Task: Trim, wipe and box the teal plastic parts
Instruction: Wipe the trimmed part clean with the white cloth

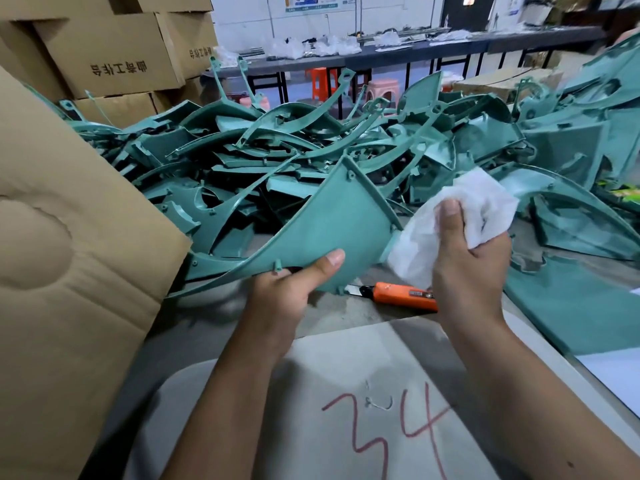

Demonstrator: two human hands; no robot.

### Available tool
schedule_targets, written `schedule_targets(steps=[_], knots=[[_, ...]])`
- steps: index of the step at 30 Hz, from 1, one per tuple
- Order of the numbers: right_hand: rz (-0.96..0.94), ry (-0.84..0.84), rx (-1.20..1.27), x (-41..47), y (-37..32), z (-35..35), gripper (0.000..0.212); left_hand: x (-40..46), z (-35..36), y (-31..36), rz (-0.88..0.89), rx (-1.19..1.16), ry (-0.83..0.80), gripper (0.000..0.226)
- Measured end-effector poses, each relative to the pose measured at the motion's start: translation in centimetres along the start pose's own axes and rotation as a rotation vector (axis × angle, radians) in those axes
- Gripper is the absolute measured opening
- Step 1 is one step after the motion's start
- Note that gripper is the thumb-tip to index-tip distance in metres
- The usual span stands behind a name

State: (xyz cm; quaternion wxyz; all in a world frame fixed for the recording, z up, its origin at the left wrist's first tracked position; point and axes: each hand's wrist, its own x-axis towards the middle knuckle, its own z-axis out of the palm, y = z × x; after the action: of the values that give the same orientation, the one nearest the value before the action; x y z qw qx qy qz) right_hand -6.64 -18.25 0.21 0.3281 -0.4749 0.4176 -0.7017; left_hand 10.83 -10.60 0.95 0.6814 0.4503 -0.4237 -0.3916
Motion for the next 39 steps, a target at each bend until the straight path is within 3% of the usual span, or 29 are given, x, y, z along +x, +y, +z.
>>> schedule_targets(steps=[3, 5, 8, 11, 14, 16, 20, 24, 27, 30, 35, 39], knots=[[-0.137, -0.307, -0.004, 0.0, 0.1, 0.0, 0.045, -0.2, 0.1, -0.1, -0.015, 0.071, -0.081, 0.03], [-0.241, -0.462, -0.109, -0.2, 0.0, 0.1, 0.036, -0.4, 0.2, -0.4, -0.065, 0.083, -0.126, 0.031], [-0.412, -0.394, -0.303, 0.3, 0.2, -0.4, 0.015, -0.3, 0.1, -0.1, -0.164, 0.047, -0.151, 0.026], [-0.477, -0.25, -0.499, 0.8, 0.1, -0.8, 0.047, -0.2, 0.8, -0.3, -0.256, -0.075, -0.183, 0.031], [-0.372, -0.148, -0.566, 1.1, 0.0, -1.2, 0.055, -0.2, 2.1, -0.9, -0.306, -0.147, -0.204, 0.028], [-0.273, -0.053, -0.503, 1.6, 0.1, -1.6, 0.056, -0.2, 2.7, -1.2, -0.305, -0.226, -0.231, 0.012], [-0.258, -0.071, -0.33, 1.9, 0.4, -1.8, 0.038, -0.3, 3.6, -1.5, -0.124, -0.258, -0.156, 0.02], [-0.162, -0.101, -0.351, 1.9, 1.5, -1.2, 0.033, -0.1, 3.2, -1.4, 0.003, -0.126, -0.106, 0.026], [0.035, 0.051, -0.046, 2.2, 1.1, -1.3, 0.022, 0.0, 2.7, -1.4, 0.075, 0.037, -0.105, 0.025], [0.096, -0.049, 0.067, 1.5, 0.2, -0.8, 0.021, -0.1, 3.0, -1.5, 0.109, 0.078, -0.048, 0.023], [0.224, -0.262, 0.175, 0.5, 1.1, 0.0, 0.056, -0.5, 3.1, -1.2, 0.189, 0.075, 0.037, 0.024], [0.15, -0.198, 0.312, 0.2, 0.7, -0.1, 0.04, -0.7, 3.2, -1.3, 0.219, 0.101, 0.135, 0.024]])
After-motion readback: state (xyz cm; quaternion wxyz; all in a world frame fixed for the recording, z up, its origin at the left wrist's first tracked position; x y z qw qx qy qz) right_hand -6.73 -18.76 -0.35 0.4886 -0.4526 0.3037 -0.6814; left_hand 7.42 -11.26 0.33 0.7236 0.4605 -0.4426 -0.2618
